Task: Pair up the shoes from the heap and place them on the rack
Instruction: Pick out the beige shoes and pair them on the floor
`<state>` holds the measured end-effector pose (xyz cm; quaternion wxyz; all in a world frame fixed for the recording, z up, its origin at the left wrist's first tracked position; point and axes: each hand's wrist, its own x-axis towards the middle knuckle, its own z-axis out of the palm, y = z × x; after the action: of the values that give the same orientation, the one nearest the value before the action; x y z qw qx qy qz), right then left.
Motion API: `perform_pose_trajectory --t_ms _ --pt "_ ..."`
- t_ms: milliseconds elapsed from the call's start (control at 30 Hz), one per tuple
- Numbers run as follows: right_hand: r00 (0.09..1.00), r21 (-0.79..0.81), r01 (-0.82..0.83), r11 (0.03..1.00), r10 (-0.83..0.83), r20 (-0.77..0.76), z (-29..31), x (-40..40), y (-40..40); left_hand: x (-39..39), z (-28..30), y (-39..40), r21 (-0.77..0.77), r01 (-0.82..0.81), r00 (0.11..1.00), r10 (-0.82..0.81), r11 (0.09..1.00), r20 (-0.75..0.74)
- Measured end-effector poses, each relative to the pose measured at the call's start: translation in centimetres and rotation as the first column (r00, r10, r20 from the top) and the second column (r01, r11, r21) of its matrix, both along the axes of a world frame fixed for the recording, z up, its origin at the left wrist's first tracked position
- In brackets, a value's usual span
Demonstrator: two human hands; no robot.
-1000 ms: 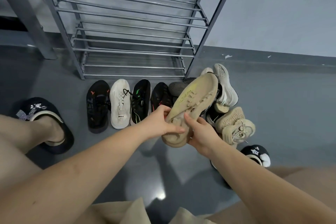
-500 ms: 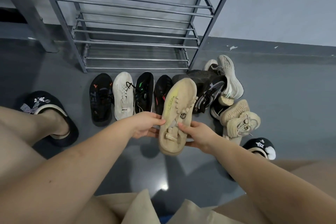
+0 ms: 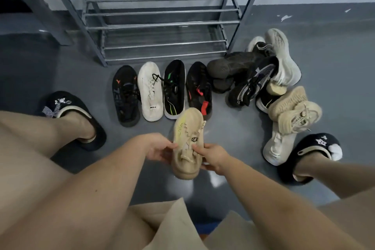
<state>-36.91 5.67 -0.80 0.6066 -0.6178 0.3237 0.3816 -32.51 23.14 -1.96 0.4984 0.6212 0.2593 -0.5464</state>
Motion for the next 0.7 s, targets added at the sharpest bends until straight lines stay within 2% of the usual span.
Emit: perform_pose_trajectory --t_ms 133,300,433,533,600,700 --pt "0.999 -0.011 -0.023 1.0 0.023 -0.032 -1.3 -0.2 0.2 -0.1 -1.2 0.0 0.037 0.028 0.999 -0.026 0.999 -0.04" --pt "0.997 0.03 0.032 0.999 -0.03 -0.068 -2.5 0.3 0.5 0.0 -1.8 -0.5 0.102 0.0 0.999 0.004 0.995 -0.037" --pt "0.99 0.023 -0.109 0.994 0.11 -0.093 -3.2 0.4 0.6 0.3 -2.6 0.0 0.192 0.089 0.996 -0.085 0.977 -0.028" --pt "0.995 0.033 -0.018 0.999 0.021 -0.101 -3.6 1.1 0.2 1.0 -2.3 -0.2 0.257 0.065 0.994 -0.084 0.964 0.064" --pt "0.997 -0.016 0.007 1.0 -0.008 -0.073 -3.5 1.6 -0.2 1.5 -2.3 -0.5 0.354 0.188 0.939 -0.273 0.916 0.208" --pt "0.981 -0.251 -0.178 0.951 0.192 0.032 -3.2 1.9 -1.3 1.5 -1.7 -1.2 0.533 0.353 0.75 -0.574 0.769 0.33"
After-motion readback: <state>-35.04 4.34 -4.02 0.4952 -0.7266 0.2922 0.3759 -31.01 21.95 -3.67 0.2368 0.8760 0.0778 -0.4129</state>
